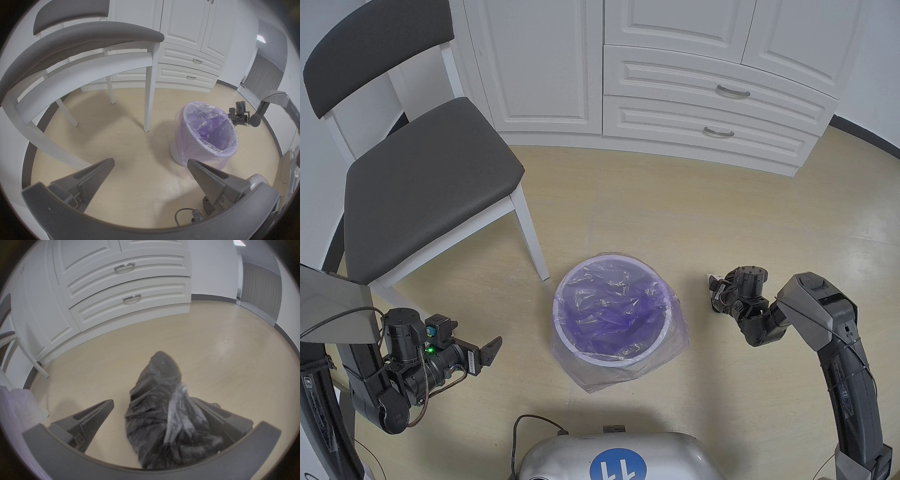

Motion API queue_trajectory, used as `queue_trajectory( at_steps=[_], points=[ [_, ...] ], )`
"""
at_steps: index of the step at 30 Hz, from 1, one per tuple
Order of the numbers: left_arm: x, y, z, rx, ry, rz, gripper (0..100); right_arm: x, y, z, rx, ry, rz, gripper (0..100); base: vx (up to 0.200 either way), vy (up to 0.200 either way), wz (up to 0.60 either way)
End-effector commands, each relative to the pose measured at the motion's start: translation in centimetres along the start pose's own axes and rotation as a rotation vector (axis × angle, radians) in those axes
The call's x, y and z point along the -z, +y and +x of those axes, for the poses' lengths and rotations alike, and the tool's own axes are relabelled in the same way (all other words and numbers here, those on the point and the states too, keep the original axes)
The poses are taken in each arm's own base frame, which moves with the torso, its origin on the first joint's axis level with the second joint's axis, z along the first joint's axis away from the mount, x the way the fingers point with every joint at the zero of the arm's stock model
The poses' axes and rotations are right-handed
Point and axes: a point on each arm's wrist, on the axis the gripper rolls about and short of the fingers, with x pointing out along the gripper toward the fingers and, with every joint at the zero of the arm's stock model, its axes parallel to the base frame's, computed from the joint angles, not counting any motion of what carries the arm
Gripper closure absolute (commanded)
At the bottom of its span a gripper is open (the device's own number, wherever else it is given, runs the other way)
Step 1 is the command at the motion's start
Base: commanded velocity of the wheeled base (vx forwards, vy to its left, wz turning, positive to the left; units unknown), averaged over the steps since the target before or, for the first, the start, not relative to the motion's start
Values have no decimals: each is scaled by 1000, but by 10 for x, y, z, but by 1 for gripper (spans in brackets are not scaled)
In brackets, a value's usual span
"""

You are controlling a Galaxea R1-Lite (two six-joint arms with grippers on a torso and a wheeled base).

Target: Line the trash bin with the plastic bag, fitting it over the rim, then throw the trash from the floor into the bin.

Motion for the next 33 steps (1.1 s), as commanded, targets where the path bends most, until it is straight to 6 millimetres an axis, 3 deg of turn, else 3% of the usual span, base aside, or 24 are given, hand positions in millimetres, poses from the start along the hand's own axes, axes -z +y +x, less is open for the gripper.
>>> queue_trajectory(
  at_steps=[1, 4, 16, 17, 21, 25, 32, 33],
  points=[
    [1, 3, 2, -10, 0, -4, 0, 21, -15, 15, 30, -3, 13, 0, 0, 0, 0],
    [1, 3, 2, -10, 0, -4, 0, 29, -19, 22, 39, -13, 16, 0, 0, 0, 0],
    [-3, 8, 3, -27, -16, -8, 0, 29, -19, 23, 58, -31, 20, 0, 0, 0, 0],
    [-3, 8, 2, -29, -19, -9, 0, 28, -20, 23, 60, -31, 20, 100, 0, 0, 0],
    [-4, 8, 2, -29, -22, -9, 0, 26, -24, 20, 76, -11, 10, 100, 0, 0, 0],
    [-5, 9, 3, -29, -27, -7, 0, 20, -30, 0, 57, 64, -12, 100, 0, 0, 0],
    [-5, 9, 1, -31, -28, -7, 0, 2, -37, -11, 65, 80, -23, 100, 0, 0, 0],
    [-9, 9, -2, -30, -44, -6, 0, -10, -42, -21, 76, 100, -61, 100, 0, 0, 0]
  ],
)
